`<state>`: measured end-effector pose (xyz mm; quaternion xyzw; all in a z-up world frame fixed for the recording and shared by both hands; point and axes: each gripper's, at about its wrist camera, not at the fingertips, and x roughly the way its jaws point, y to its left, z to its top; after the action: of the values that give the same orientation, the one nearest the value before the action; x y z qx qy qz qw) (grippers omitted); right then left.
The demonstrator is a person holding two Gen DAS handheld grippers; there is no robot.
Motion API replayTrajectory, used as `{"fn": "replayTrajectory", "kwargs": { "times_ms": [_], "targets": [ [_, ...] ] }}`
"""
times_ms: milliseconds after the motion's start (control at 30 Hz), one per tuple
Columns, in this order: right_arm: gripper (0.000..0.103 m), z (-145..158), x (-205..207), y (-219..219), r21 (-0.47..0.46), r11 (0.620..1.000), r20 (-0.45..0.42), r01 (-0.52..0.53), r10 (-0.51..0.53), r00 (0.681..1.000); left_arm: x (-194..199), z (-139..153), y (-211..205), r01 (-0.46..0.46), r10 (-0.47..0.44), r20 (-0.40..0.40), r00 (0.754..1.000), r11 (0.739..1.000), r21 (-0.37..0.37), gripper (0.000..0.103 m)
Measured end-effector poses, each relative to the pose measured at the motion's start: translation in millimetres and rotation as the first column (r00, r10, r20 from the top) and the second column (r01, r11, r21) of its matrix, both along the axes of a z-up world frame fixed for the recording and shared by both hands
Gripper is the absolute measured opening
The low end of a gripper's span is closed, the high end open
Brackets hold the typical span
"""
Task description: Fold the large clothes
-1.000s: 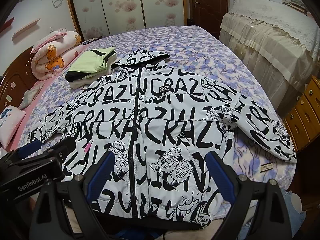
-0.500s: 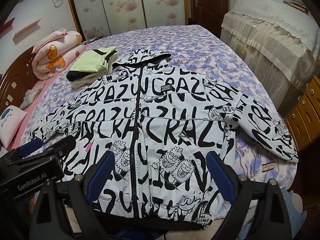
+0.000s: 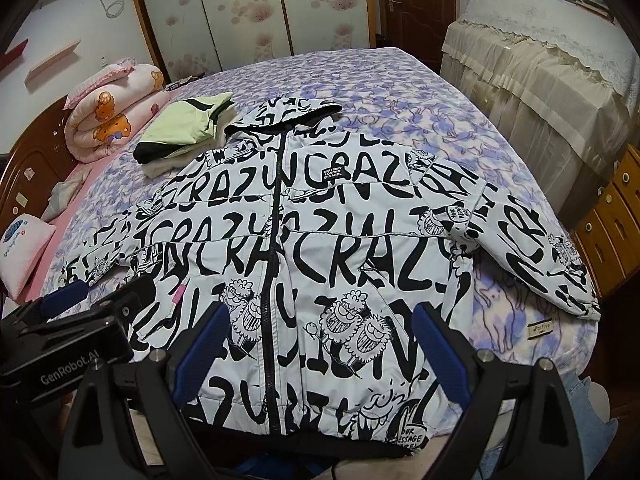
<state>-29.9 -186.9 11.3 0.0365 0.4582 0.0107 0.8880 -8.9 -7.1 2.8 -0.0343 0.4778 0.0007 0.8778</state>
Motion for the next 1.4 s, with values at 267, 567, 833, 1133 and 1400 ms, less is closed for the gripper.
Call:
{"fn": "replayTrajectory", "kwargs": {
  "times_ms": [267, 567, 833, 1133, 1400],
  "targets": [
    [0.093, -1.1, -4.2, 1.1, 0.003, 1.0, 0.021, -0.007, 0.007, 1.0, -0.1, -5.1, -1.8, 0.004, -0.004, -0.009, 1.0, 1.0, -0.007, 0.098],
    [0.093, 1.1, -3.1, -3.4, 0.021, 1.0, 0.05, -0.008, 0.007, 0.999, 3.6, -2.9, -3.8, 0.01, -0.01, -0.001, 1.0, 1.0, -0.001, 0.098],
    [0.093, 5.4, -1.1, -14.9, 0.032, 0.999, 0.069, 0.004, -0.006, 0.998, 8.4, 3.2, -10.7, 0.025, -0.025, 0.013, 1.0, 1.0, 0.015, 0.098],
    [0.093, 7.8, 7.0, -26.3, 0.035, 0.999, 0.076, -0.001, -0.002, 0.997, 10.3, 3.3, -15.3, 0.031, -0.031, 0.014, 0.999, 0.999, 0.021, 0.098],
    [0.093, 13.9, 16.1, -39.2, 0.023, 1.0, 0.1, 0.0, -0.002, 0.995, 27.2, 10.6, -23.6, 0.036, -0.037, 0.027, 0.999, 0.998, 0.045, 0.098]
  ]
}}
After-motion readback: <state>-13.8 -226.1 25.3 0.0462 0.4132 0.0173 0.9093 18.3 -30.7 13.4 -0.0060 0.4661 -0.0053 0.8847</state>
